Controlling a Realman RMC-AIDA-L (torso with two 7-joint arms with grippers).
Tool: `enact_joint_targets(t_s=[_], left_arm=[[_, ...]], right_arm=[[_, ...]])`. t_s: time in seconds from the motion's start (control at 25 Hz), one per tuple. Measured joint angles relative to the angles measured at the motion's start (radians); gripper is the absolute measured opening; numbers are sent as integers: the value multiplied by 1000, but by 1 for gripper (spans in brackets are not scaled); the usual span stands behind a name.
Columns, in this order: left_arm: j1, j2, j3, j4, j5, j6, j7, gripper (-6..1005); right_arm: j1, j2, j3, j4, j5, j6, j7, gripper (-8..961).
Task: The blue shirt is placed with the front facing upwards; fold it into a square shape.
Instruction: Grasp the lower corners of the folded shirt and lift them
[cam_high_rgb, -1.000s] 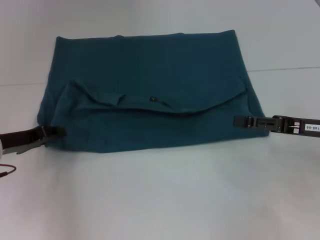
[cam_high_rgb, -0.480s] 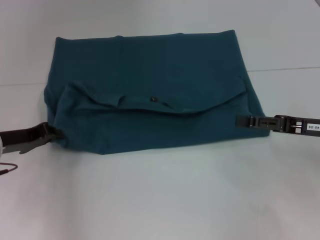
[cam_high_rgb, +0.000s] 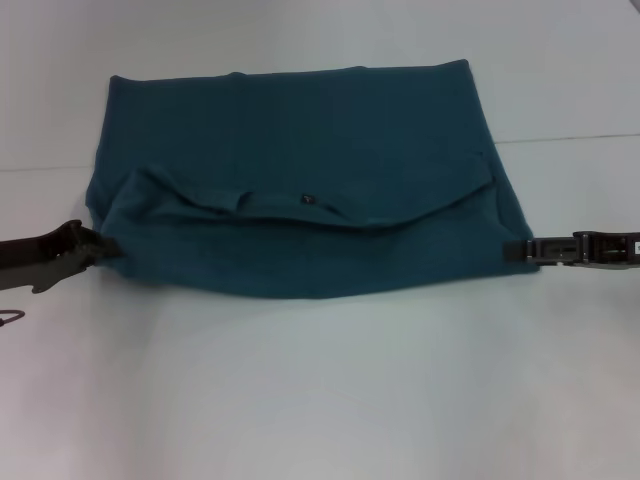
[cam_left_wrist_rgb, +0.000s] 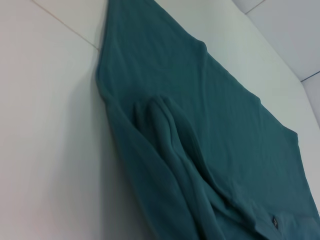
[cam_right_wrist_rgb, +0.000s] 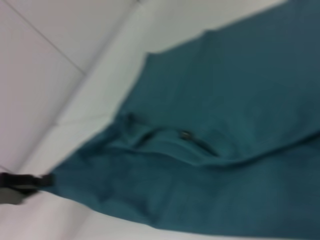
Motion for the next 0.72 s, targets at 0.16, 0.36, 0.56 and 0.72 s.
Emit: enact_joint_targets(t_s=[0.16,0.36,0.56,0.72], left_arm=[[0,-5,1,0,0,-5,9,45],[-5,-13,5,1,0,-5,10,46],[-10,-23,4,6,0,-2,11,46],[-10,-32,-3,8,-1,-4,17,45]], right_arm=[[51,-25,0,-9,-136,33,115,866],[111,-20,-7,-26,-303,130,217,866],[161,8,-8,-13,-386,211,222,866],[175,38,-12,7,-411,290,218,866]])
